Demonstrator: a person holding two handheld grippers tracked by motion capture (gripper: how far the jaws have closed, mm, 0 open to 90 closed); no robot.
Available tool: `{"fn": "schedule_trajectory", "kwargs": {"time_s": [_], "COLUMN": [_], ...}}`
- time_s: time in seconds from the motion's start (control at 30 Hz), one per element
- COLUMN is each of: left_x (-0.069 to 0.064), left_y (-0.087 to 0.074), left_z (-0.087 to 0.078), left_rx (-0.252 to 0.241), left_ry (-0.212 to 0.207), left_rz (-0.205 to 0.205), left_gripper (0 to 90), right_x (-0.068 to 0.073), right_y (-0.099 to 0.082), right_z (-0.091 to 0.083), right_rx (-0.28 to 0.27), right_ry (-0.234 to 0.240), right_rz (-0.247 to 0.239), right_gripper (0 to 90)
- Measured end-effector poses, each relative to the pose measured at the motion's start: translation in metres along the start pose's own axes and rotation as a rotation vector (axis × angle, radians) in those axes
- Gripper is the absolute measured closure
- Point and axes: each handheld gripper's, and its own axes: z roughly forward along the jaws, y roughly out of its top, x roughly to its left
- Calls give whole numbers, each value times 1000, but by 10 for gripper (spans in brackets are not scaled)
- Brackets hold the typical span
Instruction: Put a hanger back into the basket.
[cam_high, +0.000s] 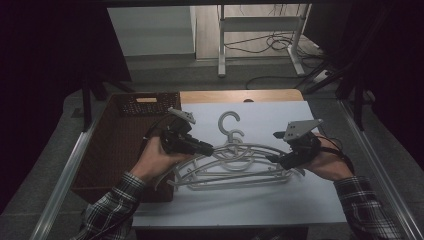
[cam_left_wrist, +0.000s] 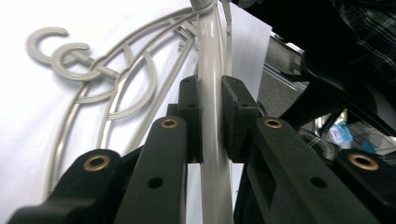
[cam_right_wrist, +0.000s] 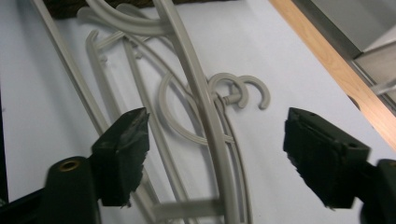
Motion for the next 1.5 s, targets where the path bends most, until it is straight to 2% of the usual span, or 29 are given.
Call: {"fn": "schedule_trajectory", "kwargs": {"time_s": [0.1,0.2,0.23,0.3,0.47,0.67,0.7,0.77,0.8,0.87,1.07,1.23,1.43,1.47,1.5], "left_x": [-2,-3,-5,-5,-5,-4,-4,-4,-3,-3,1,4,9,10,10], "left_y": [-1,-2,-3,-3,-7,-11,-12,-14,-16,-17,-25,-31,-43,-46,-46], "left_z": [-7,-11,-16,-18,-33,-46,-48,-52,-57,-60,-77,-89,-105,-109,-109], "left_rx": [-21,-35,-48,-50,-76,-107,-110,-119,-127,-130,-170,-184,-226,-238,-238], "left_ry": [13,30,55,64,131,163,174,193,218,234,283,329,389,410,410], "left_rz": [-2,-3,-1,0,-6,-17,-19,-24,-23,-29,-51,-64,-86,-92,-92], "left_gripper": [806,805,805,806,806,806,806,806,805,805,805,805,806,805,806], "right_x": [-2,-1,-1,-1,1,6,9,10,13,15,31,38,50,52,53], "right_y": [-1,-2,-5,-7,-12,-17,-19,-20,-21,-21,-27,-31,-36,-36,-37], "right_z": [-2,-1,1,1,1,1,2,2,3,4,13,17,18,19,19], "right_rx": [8,18,23,24,22,16,5,2,-2,-3,-8,-13,-40,-40,-39], "right_ry": [-6,-14,-26,-44,-64,-100,-105,-109,-110,-109,-94,-81,-73,-72,-73], "right_rz": [54,78,112,126,182,207,224,224,234,234,279,281,303,305,308], "right_gripper": [168,136,120,111,102,102,102,102,103,103,107,110,120,120,121]}}
